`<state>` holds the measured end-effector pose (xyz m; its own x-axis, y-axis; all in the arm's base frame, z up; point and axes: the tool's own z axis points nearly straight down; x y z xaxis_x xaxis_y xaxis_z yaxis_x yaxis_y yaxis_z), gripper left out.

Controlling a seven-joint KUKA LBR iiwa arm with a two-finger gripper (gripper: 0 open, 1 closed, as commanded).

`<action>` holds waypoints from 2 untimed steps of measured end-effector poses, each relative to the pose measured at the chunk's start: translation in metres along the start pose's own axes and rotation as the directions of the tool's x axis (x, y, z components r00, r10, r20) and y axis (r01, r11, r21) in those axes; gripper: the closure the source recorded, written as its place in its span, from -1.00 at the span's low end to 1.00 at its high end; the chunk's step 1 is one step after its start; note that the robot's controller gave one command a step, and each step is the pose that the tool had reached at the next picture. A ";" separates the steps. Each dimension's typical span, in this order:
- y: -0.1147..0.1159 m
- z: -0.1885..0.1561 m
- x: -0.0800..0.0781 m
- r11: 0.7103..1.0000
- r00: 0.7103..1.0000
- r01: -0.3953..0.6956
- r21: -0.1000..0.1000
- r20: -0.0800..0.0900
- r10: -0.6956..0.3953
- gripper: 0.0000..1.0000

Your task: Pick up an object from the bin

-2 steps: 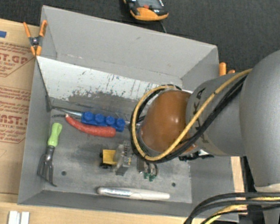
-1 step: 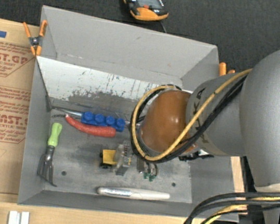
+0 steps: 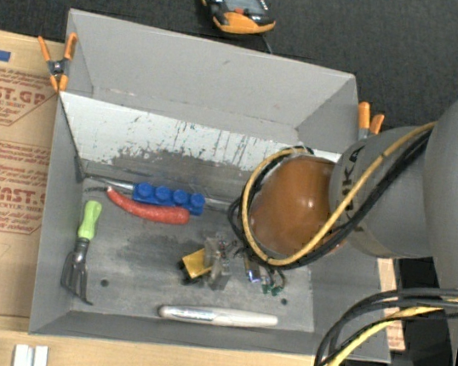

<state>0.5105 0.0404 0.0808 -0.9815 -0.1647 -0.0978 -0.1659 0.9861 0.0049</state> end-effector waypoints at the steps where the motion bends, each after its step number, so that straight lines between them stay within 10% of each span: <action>1: 0.032 -0.012 -0.009 0.987 0.987 -0.160 0.007 -0.023 0.160 1.00; 2: 0.011 -0.104 -0.008 0.999 0.999 -0.048 0.005 -0.018 0.048 1.00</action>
Offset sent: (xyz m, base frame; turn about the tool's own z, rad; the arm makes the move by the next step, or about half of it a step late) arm -0.0043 0.0005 0.1481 0.0004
